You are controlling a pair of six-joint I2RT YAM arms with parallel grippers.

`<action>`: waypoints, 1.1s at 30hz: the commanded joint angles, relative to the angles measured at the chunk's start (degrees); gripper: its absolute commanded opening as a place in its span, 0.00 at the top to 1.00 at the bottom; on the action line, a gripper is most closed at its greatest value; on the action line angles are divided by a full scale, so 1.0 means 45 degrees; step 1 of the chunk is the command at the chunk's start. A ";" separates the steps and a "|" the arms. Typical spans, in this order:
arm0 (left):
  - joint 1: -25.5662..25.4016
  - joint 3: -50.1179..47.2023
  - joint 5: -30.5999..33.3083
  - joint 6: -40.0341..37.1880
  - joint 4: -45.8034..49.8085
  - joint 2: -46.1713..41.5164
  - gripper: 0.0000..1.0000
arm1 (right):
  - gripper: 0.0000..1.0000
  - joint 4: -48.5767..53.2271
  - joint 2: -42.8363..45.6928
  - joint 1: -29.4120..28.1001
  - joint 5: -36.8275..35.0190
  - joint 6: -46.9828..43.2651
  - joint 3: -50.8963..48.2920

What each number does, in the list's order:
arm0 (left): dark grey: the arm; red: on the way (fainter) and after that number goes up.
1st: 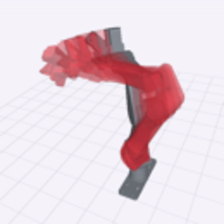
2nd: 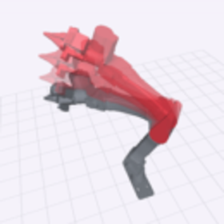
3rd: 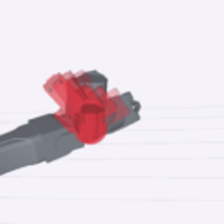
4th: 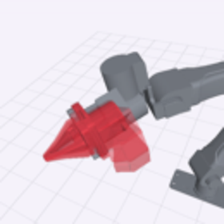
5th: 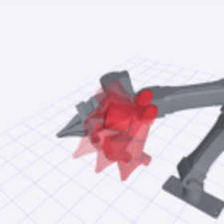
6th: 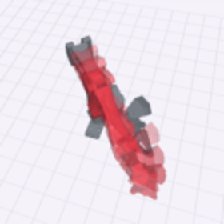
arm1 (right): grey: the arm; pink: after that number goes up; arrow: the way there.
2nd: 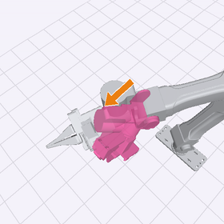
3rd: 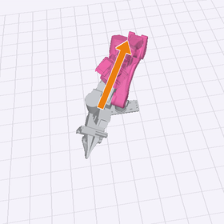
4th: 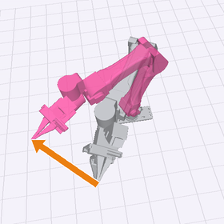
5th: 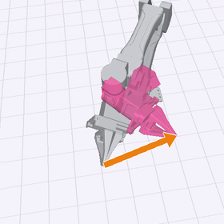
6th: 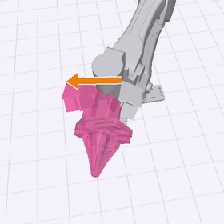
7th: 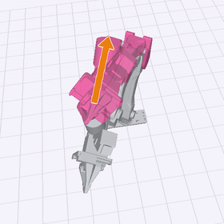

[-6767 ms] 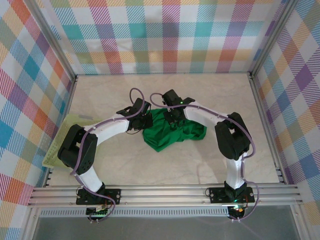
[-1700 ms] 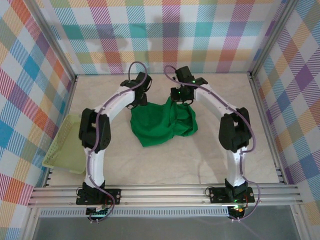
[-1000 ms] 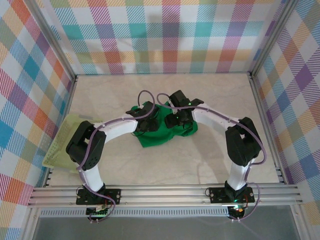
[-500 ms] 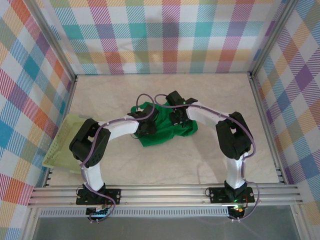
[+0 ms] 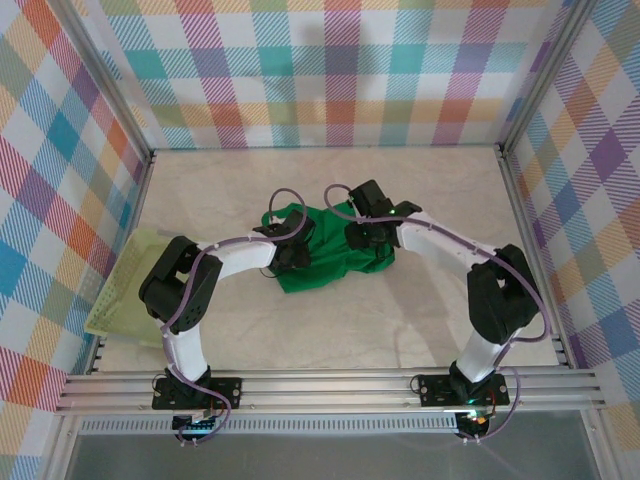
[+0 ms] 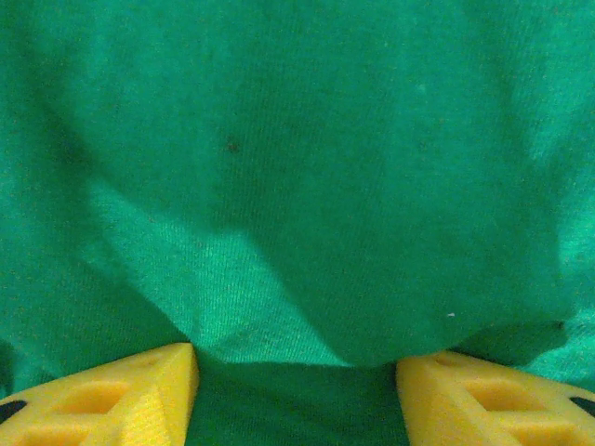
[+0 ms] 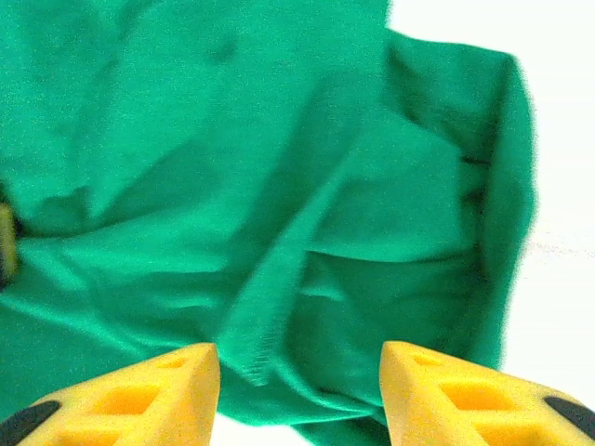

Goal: Fold the inside-out t-shirt

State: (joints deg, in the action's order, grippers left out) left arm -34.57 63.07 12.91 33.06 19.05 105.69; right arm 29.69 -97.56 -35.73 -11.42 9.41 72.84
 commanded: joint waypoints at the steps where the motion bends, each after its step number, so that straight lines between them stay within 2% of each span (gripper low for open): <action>1: 0.0181 -0.0312 -0.0172 0.0151 0.0154 -0.0130 0.41 | 0.42 -0.0485 -0.0656 -0.0393 0.0656 0.0059 -0.0351; 4: 0.0182 -0.0272 -0.0127 0.0134 0.0222 -0.0151 0.41 | 0.39 -0.0557 -0.1064 -0.0459 0.0076 0.0082 -0.0339; 9: 0.0211 -0.0350 -0.0061 0.0152 0.0286 -0.0183 0.41 | 0.43 -0.0038 -0.1922 -0.0441 -0.1512 -0.0089 0.0022; 14: 0.0279 -0.0478 -0.0152 0.0198 0.0213 -0.0186 0.41 | 0.50 0.0389 -0.2083 -0.0354 -0.2970 0.0034 0.0149; 19: 0.0314 -0.0470 -0.0230 0.0200 0.0205 -0.0099 0.41 | 0.64 0.0560 -0.1611 -0.0070 -0.4898 0.0157 0.0142; 22: 0.0315 -0.0480 -0.0228 0.0212 0.0210 -0.0128 0.41 | 0.70 0.0403 -0.1130 -0.0013 -0.5363 0.0015 0.0147; 24: 0.0318 -0.0499 -0.0200 0.0212 0.0207 -0.0208 0.41 | 0.70 0.0228 -0.0670 -0.0012 -0.5200 -0.0152 0.0059; 28: 0.0318 -0.0538 -0.0207 0.0200 0.0182 -0.0304 0.41 | 0.65 -0.0536 0.0518 -0.0010 -0.2897 -0.0498 -0.0808; 33: 0.0335 -0.0597 -0.0261 0.0206 0.0103 -0.0318 0.41 | 0.59 -0.0471 0.0072 -0.0010 -0.0990 -0.0277 -0.0952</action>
State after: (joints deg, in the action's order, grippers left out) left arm -33.91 62.06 12.47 33.26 17.56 105.10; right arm 27.97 -95.04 -35.48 -22.68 8.10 69.63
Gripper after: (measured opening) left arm 0.590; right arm 0.405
